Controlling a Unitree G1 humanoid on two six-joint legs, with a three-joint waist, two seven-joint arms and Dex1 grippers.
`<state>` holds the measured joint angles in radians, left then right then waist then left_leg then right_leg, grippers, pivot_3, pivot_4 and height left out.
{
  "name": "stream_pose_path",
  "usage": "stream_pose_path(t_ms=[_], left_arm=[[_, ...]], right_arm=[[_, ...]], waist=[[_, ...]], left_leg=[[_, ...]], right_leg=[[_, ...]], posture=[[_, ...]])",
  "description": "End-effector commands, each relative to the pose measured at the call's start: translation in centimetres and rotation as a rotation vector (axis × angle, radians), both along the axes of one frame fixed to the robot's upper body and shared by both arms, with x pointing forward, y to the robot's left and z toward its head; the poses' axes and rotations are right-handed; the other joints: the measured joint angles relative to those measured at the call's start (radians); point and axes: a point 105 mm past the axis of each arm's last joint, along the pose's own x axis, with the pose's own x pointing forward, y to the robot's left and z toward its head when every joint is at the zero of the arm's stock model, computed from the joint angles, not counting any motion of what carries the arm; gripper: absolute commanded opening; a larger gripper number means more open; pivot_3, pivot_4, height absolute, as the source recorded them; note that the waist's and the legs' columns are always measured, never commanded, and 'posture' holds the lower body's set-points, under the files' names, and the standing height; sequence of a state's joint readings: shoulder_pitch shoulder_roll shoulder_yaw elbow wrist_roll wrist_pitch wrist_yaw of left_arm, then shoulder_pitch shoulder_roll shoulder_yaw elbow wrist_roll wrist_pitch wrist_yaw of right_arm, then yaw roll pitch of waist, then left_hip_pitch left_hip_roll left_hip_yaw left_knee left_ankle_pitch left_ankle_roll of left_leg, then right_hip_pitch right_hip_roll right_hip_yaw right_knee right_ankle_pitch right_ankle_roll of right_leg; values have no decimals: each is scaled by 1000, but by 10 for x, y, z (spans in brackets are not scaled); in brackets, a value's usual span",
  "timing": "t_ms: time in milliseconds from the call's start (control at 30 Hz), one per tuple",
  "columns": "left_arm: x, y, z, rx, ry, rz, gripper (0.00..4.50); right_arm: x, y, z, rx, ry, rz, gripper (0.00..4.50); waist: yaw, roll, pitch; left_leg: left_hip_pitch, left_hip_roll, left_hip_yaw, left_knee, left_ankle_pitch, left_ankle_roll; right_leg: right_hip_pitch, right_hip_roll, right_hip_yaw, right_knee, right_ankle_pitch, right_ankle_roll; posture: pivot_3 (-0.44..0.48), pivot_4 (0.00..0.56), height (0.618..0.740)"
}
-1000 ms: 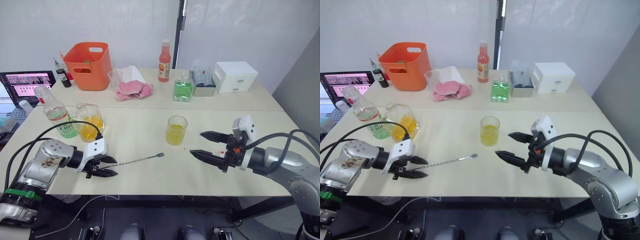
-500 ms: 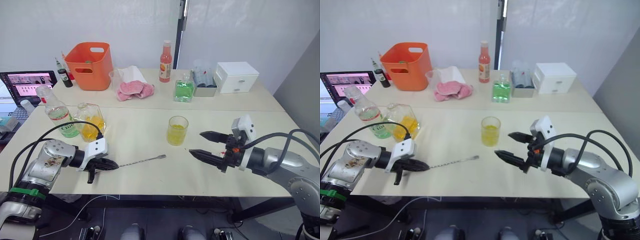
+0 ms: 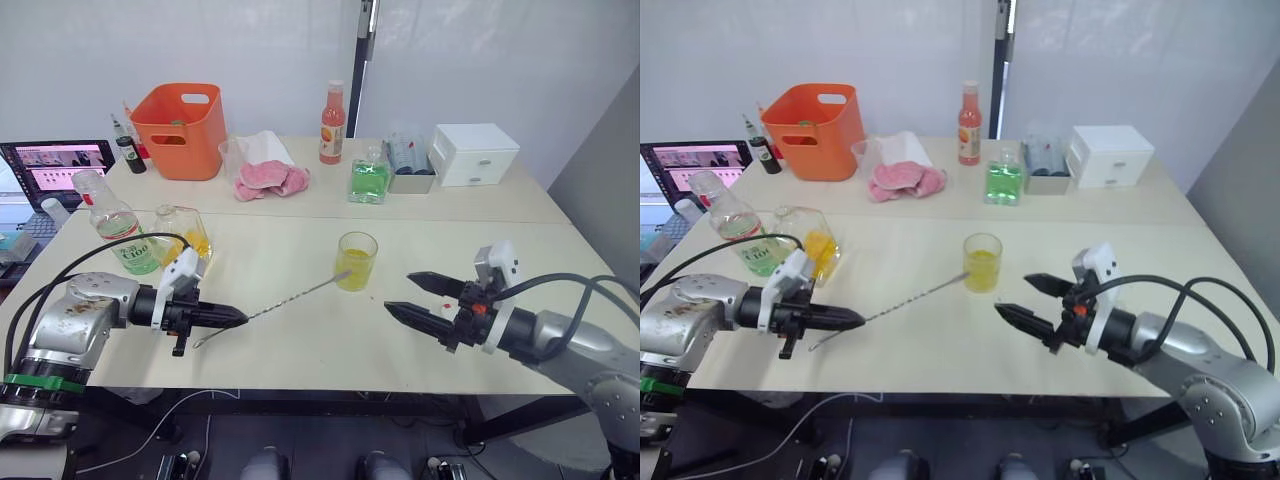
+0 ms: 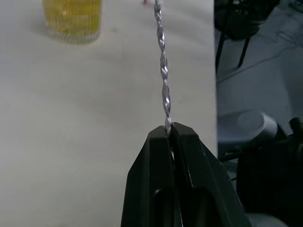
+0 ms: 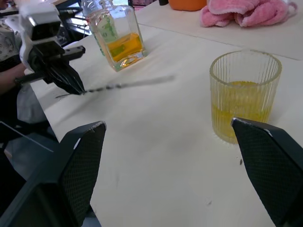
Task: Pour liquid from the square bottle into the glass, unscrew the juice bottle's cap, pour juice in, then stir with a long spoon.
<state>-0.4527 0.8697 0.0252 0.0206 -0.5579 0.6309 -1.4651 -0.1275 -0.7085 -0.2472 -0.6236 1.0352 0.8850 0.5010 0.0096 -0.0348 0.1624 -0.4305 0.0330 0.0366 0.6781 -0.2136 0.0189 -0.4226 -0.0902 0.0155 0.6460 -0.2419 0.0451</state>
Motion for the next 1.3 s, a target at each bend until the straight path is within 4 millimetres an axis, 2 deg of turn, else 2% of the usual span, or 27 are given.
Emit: stream_pose_path(t_ms=[33, 167, 233, 400, 633, 833, 967, 1300], left_arm=[[-10, -23, 21, -144, 9, -37, 64], [-14, -43, 35, -252, 22, -40, 64], [-14, -46, 37, -277, 21, -26, 64], [-13, -51, 39, -297, 13, -2, 64], [-13, -52, 39, -283, 1, 2, 64], [-15, -52, 39, -273, -2, -3, 64], [-16, -53, 38, -266, -2, -9, 0], [-15, -52, 37, -259, -6, -4, 0]], right_arm=[[-10, 24, 8, 147, 14, 62, 4500], [1, 52, 21, 415, 76, 52, 4500], [12, 56, 20, 498, 127, -4, 4500], [15, 66, 34, 660, 153, 7, 4500], [11, 72, 45, 713, 150, 61, 4500], [11, 74, 46, 717, 152, 64, 4500], [13, 73, 46, 729, 150, 55, 3426], [13, 71, 46, 735, 148, 46, 28]], waist=[[-1, 0, 0], [-13, -1, 0], [-17, -1, 0], [-18, -1, 0], [-20, -1, 0], [-21, -1, 0], [-21, 0, 0], [-22, 0, 0]], left_leg=[[0, 0, 0, 0, 0, 0], [1, 1, -5, 0, 0, 0], [1, 0, -7, 0, 0, 0], [1, -1, -8, 0, 0, 0], [1, -1, -7, 0, 0, 0], [1, -1, -7, 0, 0, 0], [1, -1, -7, 0, 0, 0], [1, -1, -7, -1, 0, 0]], right_leg=[[0, 0, 0, 0, 0, 0], [0, 3, 1, 2, 0, -1], [0, 3, 1, 2, 0, -1], [0, 2, 1, 2, 0, 0], [0, 2, 1, 1, 0, -1], [0, 2, 1, 1, 0, -1], [0, 2, 1, 1, 0, -1], [0, 2, 1, 1, 0, -1]], posture=[[0, 150, 715], [0, 150, 715], [0, 150, 715], [0, 150, 715], [0, 150, 715], [0, 150, 715], [0, 150, 715], [0, 150, 715]])
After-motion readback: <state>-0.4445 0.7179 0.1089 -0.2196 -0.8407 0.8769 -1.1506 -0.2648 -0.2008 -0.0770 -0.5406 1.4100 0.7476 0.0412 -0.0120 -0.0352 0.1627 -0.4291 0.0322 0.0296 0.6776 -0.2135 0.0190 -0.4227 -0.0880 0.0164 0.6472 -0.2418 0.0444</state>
